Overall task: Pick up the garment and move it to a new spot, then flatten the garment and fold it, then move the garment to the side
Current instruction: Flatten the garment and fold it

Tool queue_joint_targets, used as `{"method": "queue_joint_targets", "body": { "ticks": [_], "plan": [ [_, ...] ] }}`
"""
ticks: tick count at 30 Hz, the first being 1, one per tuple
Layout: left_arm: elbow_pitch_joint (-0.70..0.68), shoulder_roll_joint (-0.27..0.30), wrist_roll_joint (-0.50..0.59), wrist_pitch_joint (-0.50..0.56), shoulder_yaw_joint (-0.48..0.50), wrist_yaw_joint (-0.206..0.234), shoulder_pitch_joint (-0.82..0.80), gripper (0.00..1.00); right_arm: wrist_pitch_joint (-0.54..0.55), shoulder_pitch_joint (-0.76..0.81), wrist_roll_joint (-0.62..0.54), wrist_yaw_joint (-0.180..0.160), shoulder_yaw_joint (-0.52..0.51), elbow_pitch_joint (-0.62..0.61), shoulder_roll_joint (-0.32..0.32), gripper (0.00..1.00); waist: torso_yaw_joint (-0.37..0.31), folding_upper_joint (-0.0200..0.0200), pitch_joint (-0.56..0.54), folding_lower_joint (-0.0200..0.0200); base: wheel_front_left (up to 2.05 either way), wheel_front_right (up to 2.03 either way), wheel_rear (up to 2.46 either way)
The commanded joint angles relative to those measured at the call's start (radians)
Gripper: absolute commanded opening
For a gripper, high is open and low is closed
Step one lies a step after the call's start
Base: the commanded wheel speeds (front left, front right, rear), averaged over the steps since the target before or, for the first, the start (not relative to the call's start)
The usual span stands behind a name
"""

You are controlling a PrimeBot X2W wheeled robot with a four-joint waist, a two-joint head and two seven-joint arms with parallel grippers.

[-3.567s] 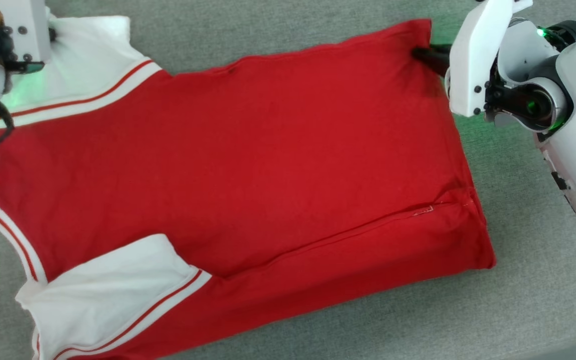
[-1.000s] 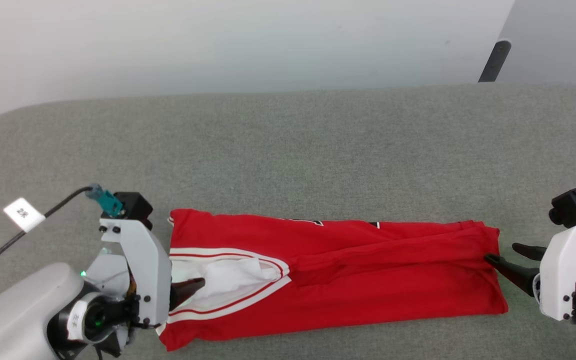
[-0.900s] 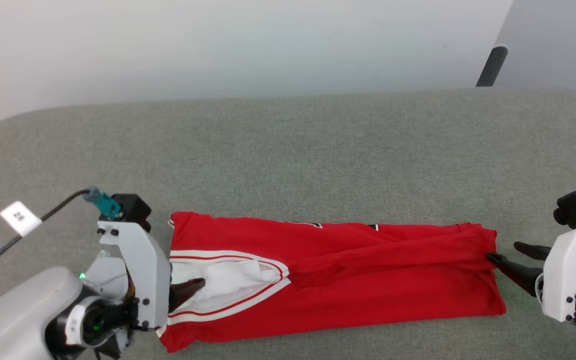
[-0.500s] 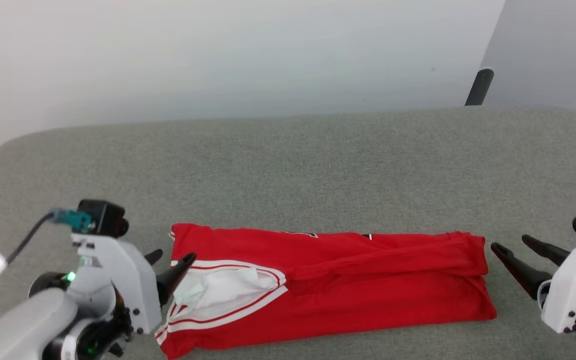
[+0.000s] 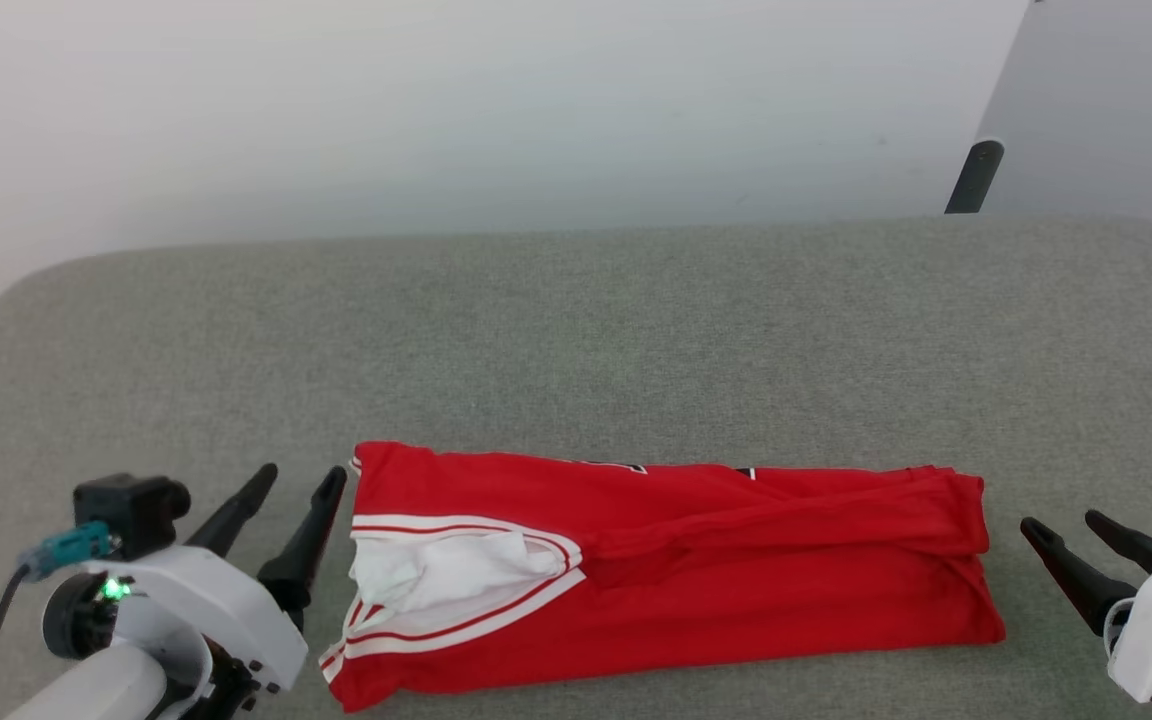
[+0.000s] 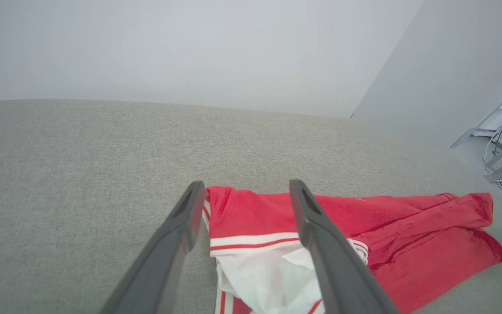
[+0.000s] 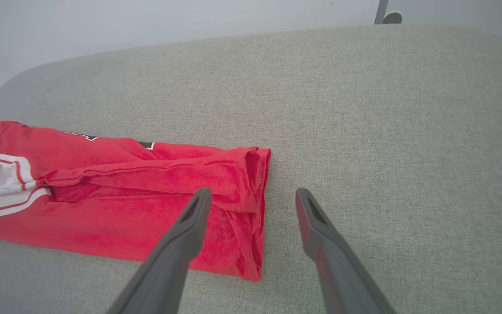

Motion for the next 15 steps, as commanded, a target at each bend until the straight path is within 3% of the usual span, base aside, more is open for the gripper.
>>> {"method": "queue_joint_targets", "body": {
  "ticks": [1,8,15],
  "plan": [
    [0.017,-0.018,0.013,-0.025,0.026,-0.011,0.026,1.0,0.012,0.015,-0.007,-0.001,-0.019,-0.003,0.011,1.0,0.006,0.0,0.01,0.0,0.0,0.0,0.0],
    [0.064,-0.11,0.132,-0.043,0.206,-0.042,0.11,1.0,0.074,-0.005,-0.015,-0.001,-0.051,0.015,0.03,1.0,0.032,0.0,0.053,0.0,0.0,0.0,0.0],
    [0.105,-0.245,0.281,-0.042,0.427,-0.117,0.207,1.0,0.141,-0.054,-0.013,-0.001,-0.041,0.054,0.036,1.0,0.056,0.0,0.093,0.0,0.0,0.0,0.0]
  ]
}}
